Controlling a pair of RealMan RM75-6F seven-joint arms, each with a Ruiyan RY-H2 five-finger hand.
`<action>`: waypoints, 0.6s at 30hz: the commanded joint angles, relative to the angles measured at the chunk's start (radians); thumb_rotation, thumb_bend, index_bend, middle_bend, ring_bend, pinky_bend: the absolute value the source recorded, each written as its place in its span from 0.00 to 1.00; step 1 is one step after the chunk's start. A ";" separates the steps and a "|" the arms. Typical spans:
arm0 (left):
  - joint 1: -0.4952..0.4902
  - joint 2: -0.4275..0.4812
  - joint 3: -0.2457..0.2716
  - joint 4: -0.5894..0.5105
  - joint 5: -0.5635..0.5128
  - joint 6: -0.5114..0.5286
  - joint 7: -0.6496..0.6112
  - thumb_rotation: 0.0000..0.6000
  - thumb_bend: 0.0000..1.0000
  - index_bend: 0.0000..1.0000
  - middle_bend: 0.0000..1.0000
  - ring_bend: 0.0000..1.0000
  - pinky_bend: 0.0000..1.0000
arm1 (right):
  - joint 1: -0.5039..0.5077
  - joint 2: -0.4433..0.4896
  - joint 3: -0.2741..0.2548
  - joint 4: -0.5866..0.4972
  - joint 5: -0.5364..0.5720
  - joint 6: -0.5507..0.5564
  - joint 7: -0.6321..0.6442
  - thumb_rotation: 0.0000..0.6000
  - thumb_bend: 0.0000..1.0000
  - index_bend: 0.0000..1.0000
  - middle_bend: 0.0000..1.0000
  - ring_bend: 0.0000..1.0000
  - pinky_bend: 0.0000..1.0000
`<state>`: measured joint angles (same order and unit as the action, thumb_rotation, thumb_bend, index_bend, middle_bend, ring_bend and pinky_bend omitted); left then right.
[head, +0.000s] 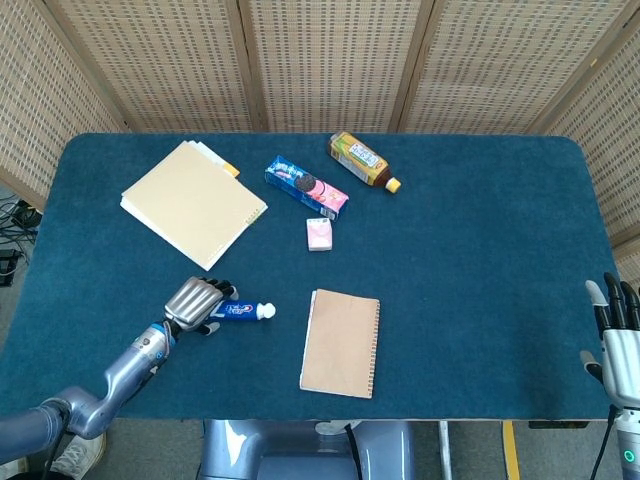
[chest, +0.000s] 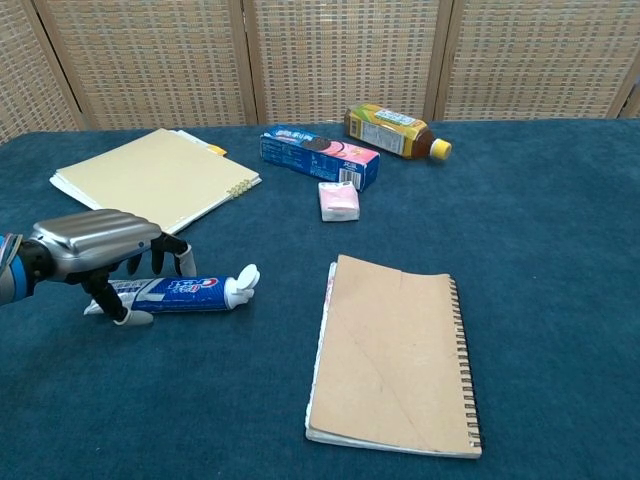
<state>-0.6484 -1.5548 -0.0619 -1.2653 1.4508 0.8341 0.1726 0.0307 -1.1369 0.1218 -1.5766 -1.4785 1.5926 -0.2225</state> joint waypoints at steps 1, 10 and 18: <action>-0.002 -0.004 0.004 0.004 -0.008 0.000 0.004 1.00 0.26 0.40 0.37 0.41 0.50 | 0.000 0.000 0.000 -0.001 0.002 -0.002 0.004 1.00 0.00 0.00 0.00 0.00 0.00; 0.002 -0.010 0.008 0.006 -0.032 0.011 0.000 1.00 0.45 0.58 0.52 0.52 0.58 | 0.000 0.002 0.002 -0.005 0.007 -0.003 0.015 1.00 0.00 0.00 0.00 0.00 0.00; 0.013 0.010 0.005 -0.007 -0.010 0.070 -0.067 1.00 0.50 0.62 0.56 0.54 0.58 | 0.002 0.001 -0.002 -0.006 0.008 -0.009 0.014 1.00 0.00 0.00 0.00 0.00 0.00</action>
<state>-0.6389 -1.5524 -0.0545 -1.2682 1.4297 0.8850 0.1280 0.0319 -1.1359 0.1203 -1.5825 -1.4714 1.5840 -0.2089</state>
